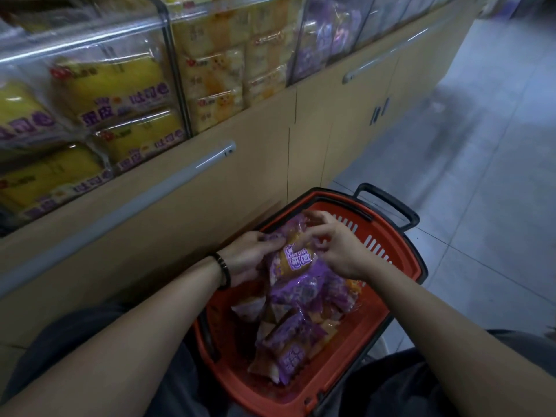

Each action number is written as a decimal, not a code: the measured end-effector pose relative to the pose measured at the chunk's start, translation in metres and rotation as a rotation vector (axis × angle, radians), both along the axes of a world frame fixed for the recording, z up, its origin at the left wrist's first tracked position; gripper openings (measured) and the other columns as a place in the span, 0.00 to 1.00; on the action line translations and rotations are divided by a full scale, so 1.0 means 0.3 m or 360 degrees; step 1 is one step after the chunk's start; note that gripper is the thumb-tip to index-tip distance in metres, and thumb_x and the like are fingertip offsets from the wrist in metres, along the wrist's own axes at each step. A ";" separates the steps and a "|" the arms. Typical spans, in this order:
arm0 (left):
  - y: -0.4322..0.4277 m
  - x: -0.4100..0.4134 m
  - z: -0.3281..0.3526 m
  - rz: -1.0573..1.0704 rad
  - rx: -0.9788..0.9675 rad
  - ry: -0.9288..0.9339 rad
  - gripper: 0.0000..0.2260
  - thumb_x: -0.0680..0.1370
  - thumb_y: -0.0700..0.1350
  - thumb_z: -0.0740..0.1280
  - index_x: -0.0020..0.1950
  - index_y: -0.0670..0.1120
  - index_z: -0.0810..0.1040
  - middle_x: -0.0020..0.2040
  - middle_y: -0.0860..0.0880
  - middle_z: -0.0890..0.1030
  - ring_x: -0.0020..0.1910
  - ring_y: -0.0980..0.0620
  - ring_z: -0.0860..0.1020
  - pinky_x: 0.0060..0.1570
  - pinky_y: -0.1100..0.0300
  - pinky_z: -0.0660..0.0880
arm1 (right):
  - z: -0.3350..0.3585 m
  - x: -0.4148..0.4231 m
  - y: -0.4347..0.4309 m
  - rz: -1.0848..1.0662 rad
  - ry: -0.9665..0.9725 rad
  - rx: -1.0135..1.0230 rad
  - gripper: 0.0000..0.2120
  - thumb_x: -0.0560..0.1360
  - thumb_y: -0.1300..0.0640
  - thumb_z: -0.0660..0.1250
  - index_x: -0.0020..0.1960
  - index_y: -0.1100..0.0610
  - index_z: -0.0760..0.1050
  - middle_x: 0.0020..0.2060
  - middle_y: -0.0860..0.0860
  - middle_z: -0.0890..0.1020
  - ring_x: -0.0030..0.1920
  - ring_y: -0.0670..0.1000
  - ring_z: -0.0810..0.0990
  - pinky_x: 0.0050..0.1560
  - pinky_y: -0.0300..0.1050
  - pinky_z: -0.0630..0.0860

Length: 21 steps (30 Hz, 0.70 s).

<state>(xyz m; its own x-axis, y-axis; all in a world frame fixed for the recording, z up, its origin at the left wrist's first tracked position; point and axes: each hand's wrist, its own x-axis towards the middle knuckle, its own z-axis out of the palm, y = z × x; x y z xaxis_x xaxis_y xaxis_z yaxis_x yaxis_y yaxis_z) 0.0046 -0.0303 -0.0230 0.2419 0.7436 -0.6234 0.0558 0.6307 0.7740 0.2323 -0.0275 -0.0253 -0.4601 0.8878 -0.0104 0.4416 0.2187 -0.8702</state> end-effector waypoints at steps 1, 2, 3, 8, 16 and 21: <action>0.001 -0.004 0.012 0.0075 0.0071 0.0049 0.21 0.80 0.48 0.73 0.68 0.39 0.73 0.49 0.42 0.84 0.37 0.49 0.83 0.40 0.52 0.81 | -0.022 -0.001 0.005 -0.0075 0.0026 0.0002 0.28 0.75 0.75 0.68 0.47 0.40 0.87 0.71 0.45 0.72 0.71 0.36 0.69 0.56 0.31 0.77; -0.001 -0.010 0.021 0.0126 0.0118 0.0113 0.24 0.78 0.47 0.76 0.69 0.41 0.70 0.49 0.43 0.83 0.37 0.49 0.83 0.38 0.51 0.81 | -0.053 -0.003 0.011 -0.0176 0.0090 -0.0021 0.27 0.75 0.75 0.69 0.47 0.42 0.87 0.66 0.46 0.76 0.65 0.36 0.76 0.56 0.33 0.78; 0.001 -0.018 0.021 0.0161 0.0141 0.0175 0.27 0.76 0.46 0.78 0.68 0.43 0.69 0.50 0.45 0.82 0.39 0.50 0.83 0.38 0.49 0.82 | -0.085 -0.006 0.016 -0.0304 0.0192 -0.0094 0.25 0.74 0.76 0.69 0.46 0.45 0.87 0.59 0.48 0.81 0.56 0.38 0.81 0.53 0.38 0.80; 0.000 -0.055 0.008 0.0270 0.0260 0.0278 0.36 0.67 0.45 0.84 0.69 0.47 0.68 0.61 0.47 0.82 0.53 0.44 0.86 0.42 0.41 0.84 | -0.236 -0.006 0.083 -0.0801 -0.0369 -0.0425 0.14 0.73 0.55 0.78 0.56 0.53 0.79 0.49 0.49 0.84 0.51 0.53 0.83 0.51 0.46 0.75; 0.033 -0.131 -0.023 0.0231 0.0586 0.0669 0.14 0.69 0.46 0.83 0.53 0.49 0.85 0.47 0.51 0.89 0.48 0.49 0.87 0.53 0.52 0.82 | -0.406 -0.004 0.129 -0.1001 -0.0501 -0.0914 0.28 0.71 0.37 0.78 0.54 0.60 0.77 0.50 0.57 0.83 0.53 0.59 0.83 0.52 0.51 0.79; 0.039 -0.161 -0.038 0.0216 0.0516 0.0754 0.17 0.67 0.46 0.84 0.51 0.48 0.83 0.45 0.50 0.88 0.45 0.48 0.87 0.42 0.56 0.81 | -0.420 -0.050 0.159 -0.0840 -0.0907 -0.0954 0.20 0.77 0.53 0.71 0.64 0.64 0.78 0.60 0.60 0.83 0.62 0.60 0.83 0.60 0.49 0.79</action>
<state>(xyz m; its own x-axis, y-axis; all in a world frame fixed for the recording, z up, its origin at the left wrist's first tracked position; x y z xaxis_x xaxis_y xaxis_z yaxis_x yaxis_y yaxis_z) -0.0436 -0.0185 -0.0345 -0.1182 0.9191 -0.3759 0.3781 0.3917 0.8388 0.2173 0.0203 -0.1512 0.2081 0.7532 -0.6240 0.7442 -0.5359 -0.3987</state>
